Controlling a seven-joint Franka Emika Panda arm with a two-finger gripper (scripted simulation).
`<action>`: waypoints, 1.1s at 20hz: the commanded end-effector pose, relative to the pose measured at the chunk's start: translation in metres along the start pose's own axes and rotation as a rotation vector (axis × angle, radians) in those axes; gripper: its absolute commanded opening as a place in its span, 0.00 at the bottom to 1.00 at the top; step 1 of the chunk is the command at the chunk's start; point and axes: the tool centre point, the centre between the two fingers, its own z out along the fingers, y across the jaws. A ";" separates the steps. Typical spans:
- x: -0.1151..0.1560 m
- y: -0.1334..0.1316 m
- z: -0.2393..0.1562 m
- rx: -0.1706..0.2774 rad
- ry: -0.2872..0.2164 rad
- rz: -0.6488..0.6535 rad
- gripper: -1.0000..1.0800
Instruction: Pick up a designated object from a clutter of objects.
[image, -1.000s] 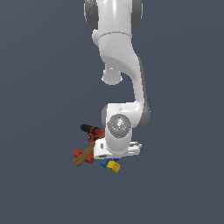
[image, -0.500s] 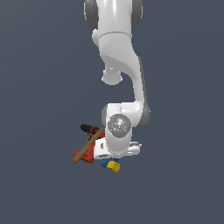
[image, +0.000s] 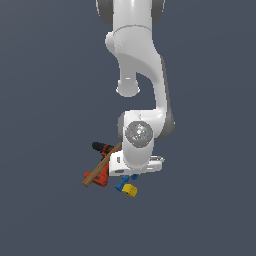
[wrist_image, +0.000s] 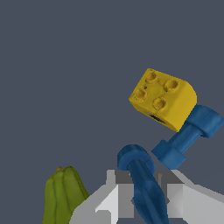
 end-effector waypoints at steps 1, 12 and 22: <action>-0.007 -0.004 -0.010 0.000 0.001 0.000 0.00; -0.058 -0.035 -0.077 -0.001 0.001 0.000 0.00; -0.110 -0.066 -0.146 -0.002 0.001 -0.001 0.00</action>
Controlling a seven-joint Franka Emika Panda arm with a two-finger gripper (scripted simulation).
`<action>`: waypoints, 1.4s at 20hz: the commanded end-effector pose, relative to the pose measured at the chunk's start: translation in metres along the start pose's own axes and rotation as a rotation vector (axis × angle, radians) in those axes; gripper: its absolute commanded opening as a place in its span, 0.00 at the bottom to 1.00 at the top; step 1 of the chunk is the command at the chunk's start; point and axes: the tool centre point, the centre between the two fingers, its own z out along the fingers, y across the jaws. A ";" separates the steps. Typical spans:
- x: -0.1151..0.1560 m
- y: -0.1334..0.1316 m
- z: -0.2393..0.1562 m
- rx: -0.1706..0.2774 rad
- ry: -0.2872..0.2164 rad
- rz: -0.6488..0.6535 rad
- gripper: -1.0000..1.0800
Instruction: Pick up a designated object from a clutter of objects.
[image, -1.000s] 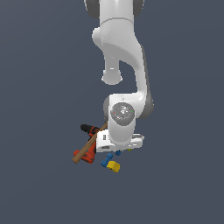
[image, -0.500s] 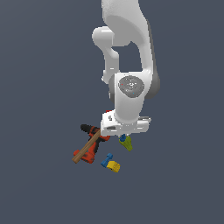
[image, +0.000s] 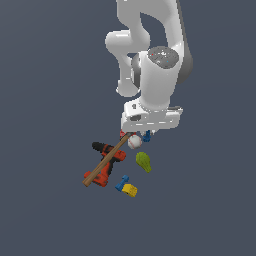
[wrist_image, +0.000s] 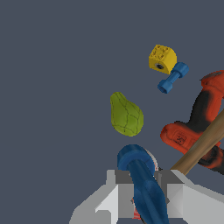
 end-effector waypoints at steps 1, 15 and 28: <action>-0.014 -0.008 -0.018 -0.001 0.000 0.000 0.00; -0.090 -0.055 -0.125 -0.001 0.000 0.000 0.00; -0.138 -0.088 -0.199 0.000 0.000 0.000 0.00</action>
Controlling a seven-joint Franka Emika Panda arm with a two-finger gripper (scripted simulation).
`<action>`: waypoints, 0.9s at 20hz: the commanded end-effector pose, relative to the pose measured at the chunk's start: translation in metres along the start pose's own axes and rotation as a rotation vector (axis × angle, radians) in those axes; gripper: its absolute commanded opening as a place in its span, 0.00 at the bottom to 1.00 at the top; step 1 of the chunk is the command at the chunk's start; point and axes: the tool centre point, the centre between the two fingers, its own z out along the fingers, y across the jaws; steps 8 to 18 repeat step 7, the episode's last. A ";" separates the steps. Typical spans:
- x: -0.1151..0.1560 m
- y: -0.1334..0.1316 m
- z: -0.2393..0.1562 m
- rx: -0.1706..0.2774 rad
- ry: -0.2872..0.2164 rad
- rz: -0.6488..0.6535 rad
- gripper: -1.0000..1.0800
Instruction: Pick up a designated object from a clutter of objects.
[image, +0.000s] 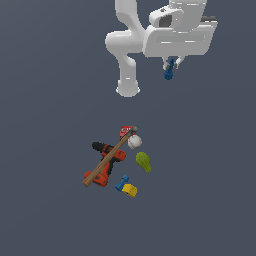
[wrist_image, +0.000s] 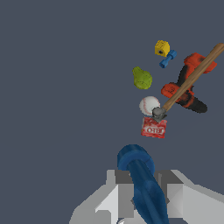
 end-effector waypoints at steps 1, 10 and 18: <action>-0.006 -0.004 -0.009 0.001 -0.001 0.001 0.00; -0.009 -0.007 -0.017 0.001 -0.001 0.001 0.00; -0.009 -0.007 -0.017 0.001 -0.001 0.001 0.00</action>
